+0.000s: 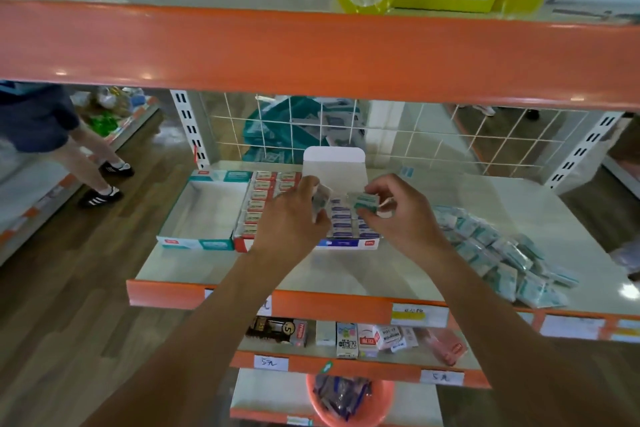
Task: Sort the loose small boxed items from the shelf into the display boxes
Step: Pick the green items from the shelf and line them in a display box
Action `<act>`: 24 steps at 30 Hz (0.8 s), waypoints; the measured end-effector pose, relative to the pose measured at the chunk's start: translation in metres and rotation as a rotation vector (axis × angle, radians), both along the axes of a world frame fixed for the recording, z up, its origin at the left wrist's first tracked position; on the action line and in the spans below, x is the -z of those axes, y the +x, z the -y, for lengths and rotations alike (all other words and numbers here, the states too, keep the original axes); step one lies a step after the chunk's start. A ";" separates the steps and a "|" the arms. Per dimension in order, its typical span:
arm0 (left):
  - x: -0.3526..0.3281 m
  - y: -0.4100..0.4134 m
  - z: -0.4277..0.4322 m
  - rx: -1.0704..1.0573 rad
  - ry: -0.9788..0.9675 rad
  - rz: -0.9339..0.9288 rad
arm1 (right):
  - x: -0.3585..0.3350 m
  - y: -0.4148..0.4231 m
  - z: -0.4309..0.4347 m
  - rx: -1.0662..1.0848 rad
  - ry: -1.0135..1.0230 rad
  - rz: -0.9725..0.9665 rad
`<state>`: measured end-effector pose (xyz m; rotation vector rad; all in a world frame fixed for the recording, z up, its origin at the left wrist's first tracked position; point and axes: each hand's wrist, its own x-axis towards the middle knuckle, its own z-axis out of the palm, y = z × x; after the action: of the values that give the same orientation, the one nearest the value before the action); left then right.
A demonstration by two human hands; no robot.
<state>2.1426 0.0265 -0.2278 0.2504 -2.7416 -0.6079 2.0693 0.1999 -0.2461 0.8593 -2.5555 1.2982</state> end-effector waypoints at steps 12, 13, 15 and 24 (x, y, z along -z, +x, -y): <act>-0.003 0.016 0.078 0.041 0.229 0.073 | 0.002 0.016 0.080 0.001 0.004 -0.002; -0.002 0.017 0.084 0.042 0.239 0.079 | 0.002 0.018 0.086 0.004 -0.001 0.003; 0.000 0.019 0.094 0.039 0.240 0.093 | 0.002 0.021 0.096 -0.001 -0.024 0.013; 0.001 0.026 0.127 0.054 0.281 0.094 | 0.004 0.031 0.127 0.030 -0.063 0.037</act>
<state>2.1689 -0.1001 -0.2286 0.2762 -2.7534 -1.0230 2.1002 0.0727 -0.2504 0.7888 -2.5301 1.3904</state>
